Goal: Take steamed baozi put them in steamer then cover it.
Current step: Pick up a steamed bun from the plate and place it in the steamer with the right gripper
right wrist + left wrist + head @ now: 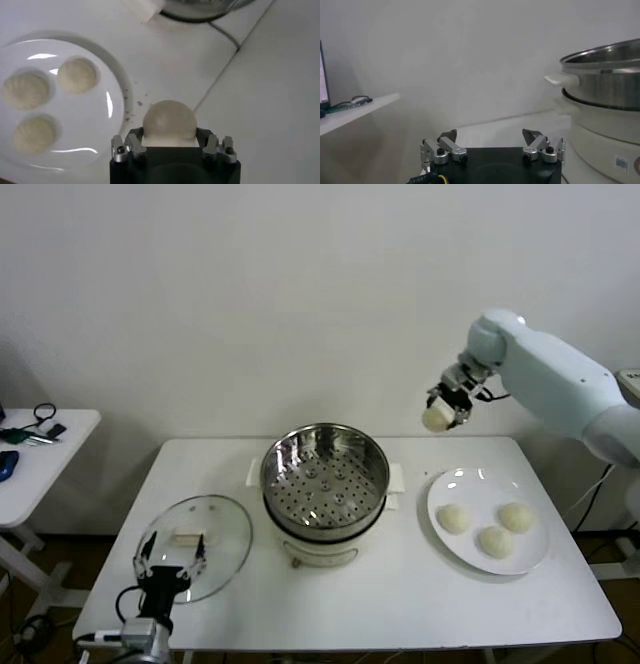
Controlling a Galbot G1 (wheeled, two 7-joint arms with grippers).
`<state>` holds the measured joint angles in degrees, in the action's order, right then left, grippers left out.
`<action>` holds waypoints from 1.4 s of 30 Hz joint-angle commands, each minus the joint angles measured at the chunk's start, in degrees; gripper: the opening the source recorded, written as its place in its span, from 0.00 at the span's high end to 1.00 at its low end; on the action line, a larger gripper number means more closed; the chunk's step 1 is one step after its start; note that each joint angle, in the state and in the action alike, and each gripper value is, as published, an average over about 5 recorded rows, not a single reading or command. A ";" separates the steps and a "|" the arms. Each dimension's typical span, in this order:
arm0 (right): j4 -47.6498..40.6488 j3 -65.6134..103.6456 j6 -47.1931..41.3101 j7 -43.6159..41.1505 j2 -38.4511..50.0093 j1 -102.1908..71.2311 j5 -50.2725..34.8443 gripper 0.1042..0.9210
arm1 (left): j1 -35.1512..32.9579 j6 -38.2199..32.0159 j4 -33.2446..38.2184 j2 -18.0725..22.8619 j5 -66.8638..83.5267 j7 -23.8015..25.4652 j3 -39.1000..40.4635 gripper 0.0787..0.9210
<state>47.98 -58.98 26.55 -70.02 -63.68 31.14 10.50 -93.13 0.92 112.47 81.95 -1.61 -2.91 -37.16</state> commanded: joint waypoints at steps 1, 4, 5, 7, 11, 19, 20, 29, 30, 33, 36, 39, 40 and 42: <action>7.61 -4.95 5.62 0.03 -5.93 7.88 -0.71 0.27 | -0.19 0.00 0.14 0.03 -0.26 0.02 0.09 0.12; 10.93 -4.64 7.27 1.03 -8.33 6.94 3.46 0.27 | -0.15 0.22 0.12 -0.07 -0.69 -0.02 0.15 0.12; 11.83 -4.16 7.97 1.36 -9.05 6.21 5.32 0.27 | -0.10 0.26 0.03 -0.07 -0.78 -0.02 0.17 0.12; 13.25 -2.96 9.42 2.04 -10.39 4.35 9.48 0.27 | 0.00 0.25 -0.19 0.01 -0.84 -0.02 0.21 0.12; 14.25 -1.04 11.49 3.66 -12.45 0.26 17.83 0.27 | 0.21 0.27 -0.28 -0.03 -0.85 -0.05 0.38 0.12; 16.54 0.51 12.14 4.80 -13.46 -6.57 26.03 0.26 | 0.18 0.28 -0.31 -0.59 -1.08 -0.13 0.00 0.12; 16.90 0.51 12.09 4.81 -13.45 -7.14 26.50 0.26 | 0.11 0.20 -0.46 -0.66 -1.04 -0.13 -0.03 0.12; 17.31 0.45 11.44 5.04 -13.90 -10.89 28.98 0.26 | -0.53 -0.66 -1.60 -0.44 -1.21 -0.21 -0.51 0.12; 17.27 0.42 11.44 5.08 -13.92 -11.32 29.25 0.26 | -0.60 -0.74 -1.68 -0.38 -1.18 -0.23 -0.56 0.12; 17.14 0.84 11.90 5.37 -13.99 -12.74 31.28 0.26 | -0.84 -0.98 -1.91 -0.20 -1.13 -0.29 -0.74 0.12; 16.68 1.68 12.62 5.65 -14.17 -14.12 33.89 0.27 | -1.16 -1.30 -2.19 -0.03 -1.17 -0.29 -1.01 0.12; 15.95 1.94 13.00 6.00 -14.27 -15.03 35.34 0.27 | -1.47 -1.60 -2.41 0.20 -1.15 -0.29 -1.17 0.12; 15.70 2.10 13.17 6.16 -14.32 -15.31 35.97 0.27 | -1.54 -1.66 -2.42 0.30 -1.15 -0.30 -1.18 0.12; 15.09 2.59 13.51 6.41 -14.49 -15.76 37.23 0.26 | -1.63 -1.70 -2.36 0.46 -1.14 -0.27 -1.14 0.12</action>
<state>62.91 -57.01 39.45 -63.93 -77.96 17.43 43.56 -94.70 -0.68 110.19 82.38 -2.66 -3.19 -38.29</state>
